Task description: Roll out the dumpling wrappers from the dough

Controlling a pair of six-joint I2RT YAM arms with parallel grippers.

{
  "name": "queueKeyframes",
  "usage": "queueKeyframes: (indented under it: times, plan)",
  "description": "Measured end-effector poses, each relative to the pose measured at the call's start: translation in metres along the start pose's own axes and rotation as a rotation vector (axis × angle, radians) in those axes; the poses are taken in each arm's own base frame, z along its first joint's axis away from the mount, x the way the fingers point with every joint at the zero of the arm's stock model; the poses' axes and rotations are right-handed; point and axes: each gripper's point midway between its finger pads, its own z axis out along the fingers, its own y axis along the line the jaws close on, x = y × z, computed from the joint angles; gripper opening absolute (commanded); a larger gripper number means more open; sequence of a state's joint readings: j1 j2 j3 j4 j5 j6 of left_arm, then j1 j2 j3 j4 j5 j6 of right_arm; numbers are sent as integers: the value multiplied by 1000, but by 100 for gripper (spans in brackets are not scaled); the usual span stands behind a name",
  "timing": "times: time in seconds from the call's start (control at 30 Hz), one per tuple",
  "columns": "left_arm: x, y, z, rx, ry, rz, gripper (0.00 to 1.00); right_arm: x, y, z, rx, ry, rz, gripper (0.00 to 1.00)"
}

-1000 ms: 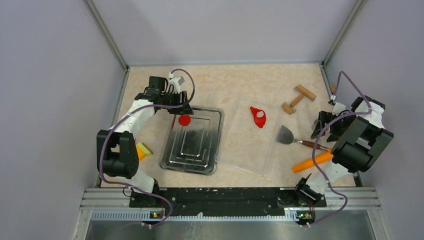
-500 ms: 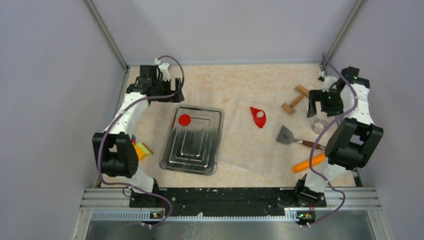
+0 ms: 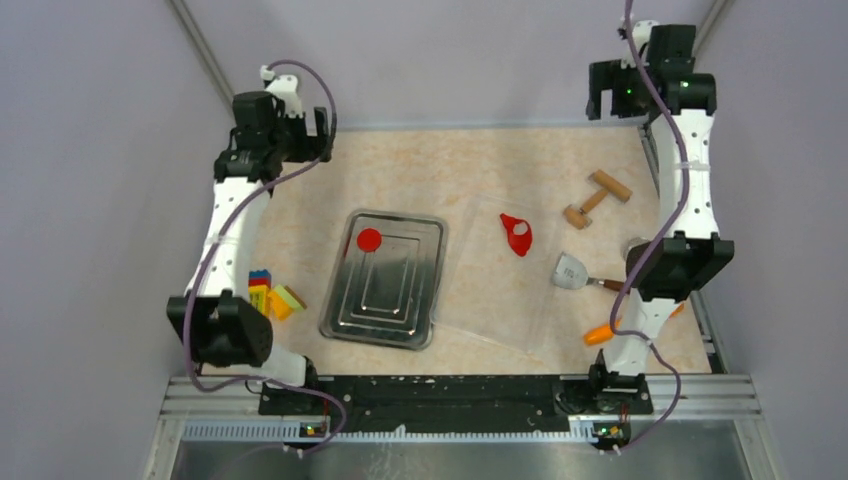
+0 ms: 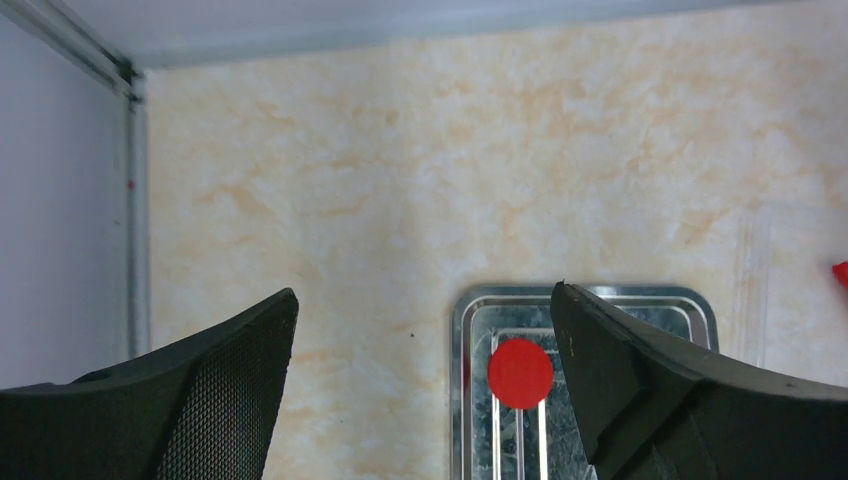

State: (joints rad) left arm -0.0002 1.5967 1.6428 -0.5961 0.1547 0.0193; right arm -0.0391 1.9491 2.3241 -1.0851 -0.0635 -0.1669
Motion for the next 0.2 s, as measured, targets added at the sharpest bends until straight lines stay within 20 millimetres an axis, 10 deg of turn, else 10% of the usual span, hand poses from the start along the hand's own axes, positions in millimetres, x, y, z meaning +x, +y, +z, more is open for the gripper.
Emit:
queueKeyframes:
  times: [0.2]
  plan:
    - [-53, -10, -81, -23, -288, 49, 99, -31, 0, -54, 4, -239, 55, 99]
